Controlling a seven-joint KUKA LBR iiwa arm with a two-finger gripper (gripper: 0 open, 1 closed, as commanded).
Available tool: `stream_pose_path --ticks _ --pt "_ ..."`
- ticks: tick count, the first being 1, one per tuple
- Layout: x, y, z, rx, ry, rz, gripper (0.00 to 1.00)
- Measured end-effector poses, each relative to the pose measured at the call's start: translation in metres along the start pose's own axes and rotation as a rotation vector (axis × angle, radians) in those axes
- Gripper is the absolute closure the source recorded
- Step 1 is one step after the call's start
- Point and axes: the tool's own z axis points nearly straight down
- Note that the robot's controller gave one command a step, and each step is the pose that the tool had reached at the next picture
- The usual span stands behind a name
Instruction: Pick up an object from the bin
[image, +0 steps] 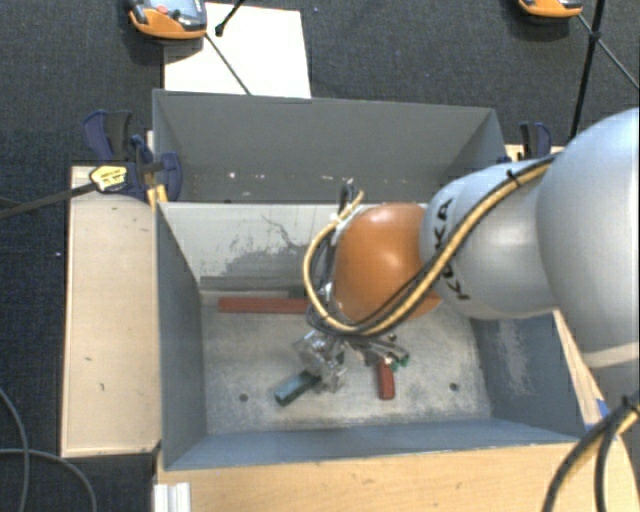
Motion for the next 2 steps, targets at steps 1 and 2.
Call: stream_pose_path --ticks 1,2 --pt "0.000 0.000 0.000 0.000 0.000 0.002 1.00" --pt "0.018 0.010 -0.132 0.001 0.001 0.022 1.00"
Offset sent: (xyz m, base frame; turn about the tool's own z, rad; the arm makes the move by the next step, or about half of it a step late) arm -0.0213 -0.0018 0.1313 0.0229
